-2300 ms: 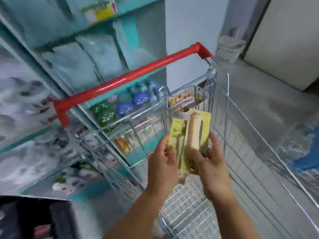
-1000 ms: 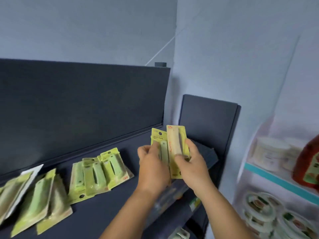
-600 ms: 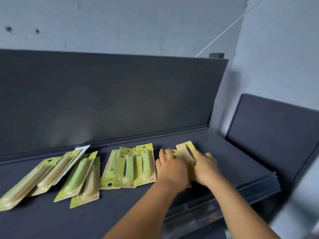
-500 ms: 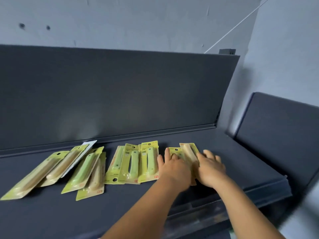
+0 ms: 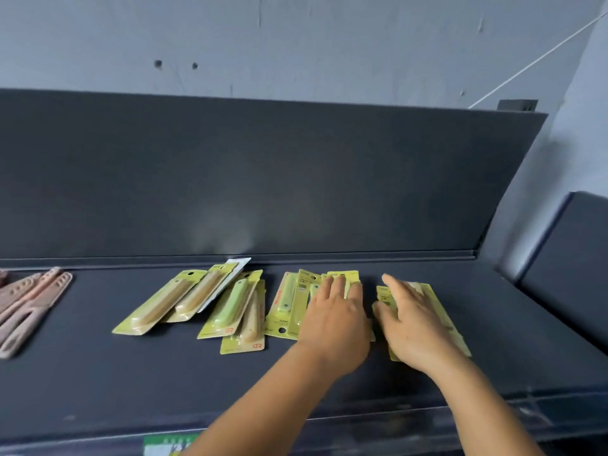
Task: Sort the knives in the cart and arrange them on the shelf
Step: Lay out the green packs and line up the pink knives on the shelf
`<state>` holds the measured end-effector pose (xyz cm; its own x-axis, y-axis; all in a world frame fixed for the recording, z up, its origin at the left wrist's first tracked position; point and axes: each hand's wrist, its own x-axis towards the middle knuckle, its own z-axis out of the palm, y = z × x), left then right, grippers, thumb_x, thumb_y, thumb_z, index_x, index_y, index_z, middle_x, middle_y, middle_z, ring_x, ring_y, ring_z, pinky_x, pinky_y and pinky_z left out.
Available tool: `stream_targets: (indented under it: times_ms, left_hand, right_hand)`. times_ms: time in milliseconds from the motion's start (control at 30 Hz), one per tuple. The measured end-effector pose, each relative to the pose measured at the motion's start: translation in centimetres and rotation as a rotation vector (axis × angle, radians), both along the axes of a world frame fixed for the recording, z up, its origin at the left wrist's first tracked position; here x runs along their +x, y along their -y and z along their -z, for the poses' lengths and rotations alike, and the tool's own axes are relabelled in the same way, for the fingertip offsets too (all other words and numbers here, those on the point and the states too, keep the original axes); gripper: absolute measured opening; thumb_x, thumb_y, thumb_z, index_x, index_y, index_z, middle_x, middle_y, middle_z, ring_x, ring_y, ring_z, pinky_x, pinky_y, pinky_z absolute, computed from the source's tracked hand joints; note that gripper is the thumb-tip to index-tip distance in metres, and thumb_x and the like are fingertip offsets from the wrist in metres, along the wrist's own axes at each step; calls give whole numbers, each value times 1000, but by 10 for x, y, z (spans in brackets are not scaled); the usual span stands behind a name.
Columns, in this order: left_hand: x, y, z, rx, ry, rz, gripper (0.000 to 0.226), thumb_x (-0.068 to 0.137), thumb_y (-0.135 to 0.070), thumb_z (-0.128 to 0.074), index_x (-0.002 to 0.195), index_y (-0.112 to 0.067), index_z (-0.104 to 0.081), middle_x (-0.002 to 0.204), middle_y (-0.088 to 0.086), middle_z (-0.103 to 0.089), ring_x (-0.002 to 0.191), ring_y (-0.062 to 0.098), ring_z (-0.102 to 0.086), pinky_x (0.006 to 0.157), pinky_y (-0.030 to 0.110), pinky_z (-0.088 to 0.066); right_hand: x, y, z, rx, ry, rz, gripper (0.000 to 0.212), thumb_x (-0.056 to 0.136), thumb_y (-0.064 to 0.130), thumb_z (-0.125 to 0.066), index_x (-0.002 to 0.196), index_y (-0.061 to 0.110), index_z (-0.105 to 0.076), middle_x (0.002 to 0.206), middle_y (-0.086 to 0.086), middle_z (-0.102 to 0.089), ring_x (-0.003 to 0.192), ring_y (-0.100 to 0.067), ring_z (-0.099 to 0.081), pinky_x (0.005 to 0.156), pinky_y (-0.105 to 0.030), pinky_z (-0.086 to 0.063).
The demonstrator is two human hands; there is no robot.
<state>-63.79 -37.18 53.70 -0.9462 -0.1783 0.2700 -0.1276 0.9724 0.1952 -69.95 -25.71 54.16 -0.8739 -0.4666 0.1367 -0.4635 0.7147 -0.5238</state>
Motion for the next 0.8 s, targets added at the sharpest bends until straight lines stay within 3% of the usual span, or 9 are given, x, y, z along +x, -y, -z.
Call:
stream_targets:
  times_ms: [233, 400, 500, 667, 733, 800]
  left_hand:
    - [79, 95, -11, 3, -59, -169, 59, 90, -44, -32, 142, -17, -29, 141, 3, -36, 132, 22, -28, 110, 28, -21]
    - [119, 164, -7, 71, -50, -258, 55, 93, -37, -48, 142, -23, -29, 142, -3, -35, 132, 19, -29, 107, 26, -25]
    - [136, 197, -1, 87, 12, -266, 56, 92, -35, -47, 144, -25, -27, 143, -5, -33, 134, 18, -28, 107, 28, -27]
    - [150, 225, 13, 87, 203, -202, 70, 91, -29, -44, 152, -28, -9, 151, -4, -20, 138, 22, -17, 109, 36, -22]
    - [155, 232, 20, 105, 245, -187, 69, 94, -27, -40, 153, -29, -4, 155, -5, -12, 141, 22, -13, 111, 37, -19]
    - [158, 238, 25, 103, 236, -189, 64, 97, -27, -36, 153, -29, -5, 156, -8, -8, 142, 21, -11, 113, 36, -18]
  right_hand:
    - [66, 98, -9, -90, -49, -280, 54, 98, 34, -47, 148, 29, -26, 153, 14, -29, 141, -9, -25, 112, -24, -20]
    - [100, 169, -4, -85, -55, -401, 55, 98, 33, -47, 148, 28, -27, 152, 13, -31, 139, -13, -29, 114, -30, -23]
    - [113, 204, 4, -7, -111, -419, 61, 97, 35, -45, 151, 27, -17, 156, 12, -24, 143, -16, -23, 118, -38, -17]
    - [122, 242, 17, 132, -71, -370, 72, 98, 36, -41, 153, 24, 5, 161, 1, -3, 147, -20, -5, 117, -37, -8]
    - [122, 248, 26, 221, -58, -352, 71, 98, 40, -41, 153, 22, 0, 161, 1, 2, 147, -21, -2, 118, -38, -8]
    - [121, 246, 31, 260, -120, -309, 63, 97, 40, -42, 150, 20, -16, 160, 5, -1, 145, -22, -13, 117, -37, -13]
